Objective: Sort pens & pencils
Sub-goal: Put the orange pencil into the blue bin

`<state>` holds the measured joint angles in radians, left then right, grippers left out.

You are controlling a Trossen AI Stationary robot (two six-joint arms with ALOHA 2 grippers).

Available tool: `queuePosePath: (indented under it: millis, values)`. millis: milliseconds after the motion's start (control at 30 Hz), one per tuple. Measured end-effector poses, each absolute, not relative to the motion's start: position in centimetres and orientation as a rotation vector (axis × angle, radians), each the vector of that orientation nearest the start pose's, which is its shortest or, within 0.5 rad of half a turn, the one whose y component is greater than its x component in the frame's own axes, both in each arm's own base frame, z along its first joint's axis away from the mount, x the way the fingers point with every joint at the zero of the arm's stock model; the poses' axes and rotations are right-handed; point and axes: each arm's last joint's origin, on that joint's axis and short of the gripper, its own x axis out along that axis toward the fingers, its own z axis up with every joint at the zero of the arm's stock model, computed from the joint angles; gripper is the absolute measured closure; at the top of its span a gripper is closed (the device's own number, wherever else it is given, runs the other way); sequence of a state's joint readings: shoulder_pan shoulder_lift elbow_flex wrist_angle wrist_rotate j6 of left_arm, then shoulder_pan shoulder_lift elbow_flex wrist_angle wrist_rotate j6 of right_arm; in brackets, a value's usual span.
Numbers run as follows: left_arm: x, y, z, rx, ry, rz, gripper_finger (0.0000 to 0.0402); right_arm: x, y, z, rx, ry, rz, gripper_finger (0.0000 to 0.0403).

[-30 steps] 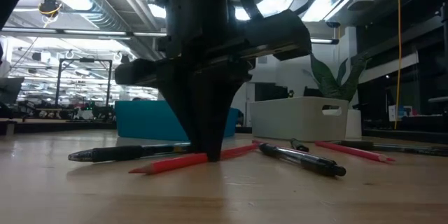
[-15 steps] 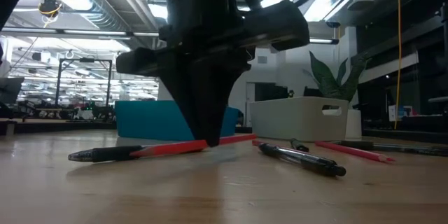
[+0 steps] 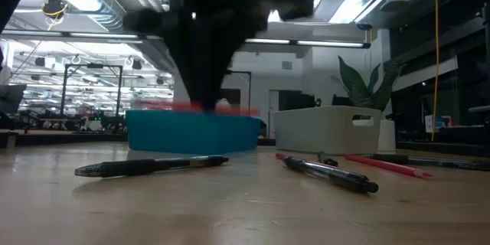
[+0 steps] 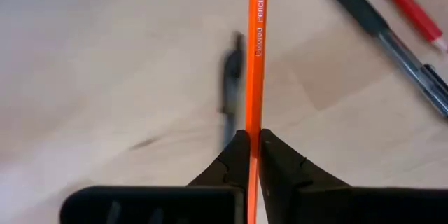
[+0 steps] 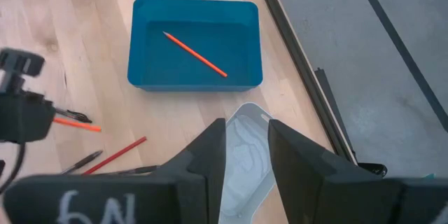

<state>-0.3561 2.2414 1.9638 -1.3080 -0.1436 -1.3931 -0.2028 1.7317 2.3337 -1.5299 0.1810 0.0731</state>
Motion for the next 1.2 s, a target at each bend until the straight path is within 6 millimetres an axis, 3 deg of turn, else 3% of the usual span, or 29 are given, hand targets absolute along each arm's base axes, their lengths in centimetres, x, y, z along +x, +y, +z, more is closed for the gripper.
queuePosePath:
  millis: [200, 333, 600, 867, 1033, 1200]
  values:
    - [40.0, -13.0, 23.8, -0.571, 1.349, 0.983, 0.0386, 28.1, -6.3, 47.5, 0.082, 0.919, -0.392, 0.0292]
    - [40.5, -11.0, 24.3, -0.521, 1.35, 0.953, 0.0386, 28.1, -6.3, 47.5, 0.102, 0.916, -0.401, 0.0292]
    - [41.2, -4.8, 25.6, -0.442, 1.357, 0.94, 0.0386, 27.8, -6.0, 47.3, 0.124, 0.952, -0.405, 0.0292]
    - [40.1, 0.2, 28.1, -0.401, 1.341, 0.925, 0.0386, 27.9, -5.9, 47.3, 0.137, 0.952, -0.381, 0.0292]
    - [37.9, 3.8, 27.9, -0.416, 1.414, 0.956, 0.0386, 27.9, -5.9, 47.3, 0.136, 0.952, -0.381, 0.0292]
    - [35.5, 6.5, 25.7, -0.451, 1.559, 0.982, 0.0385, 27.9, -5.9, 47.3, 0.135, 0.952, -0.38, 0.0292]
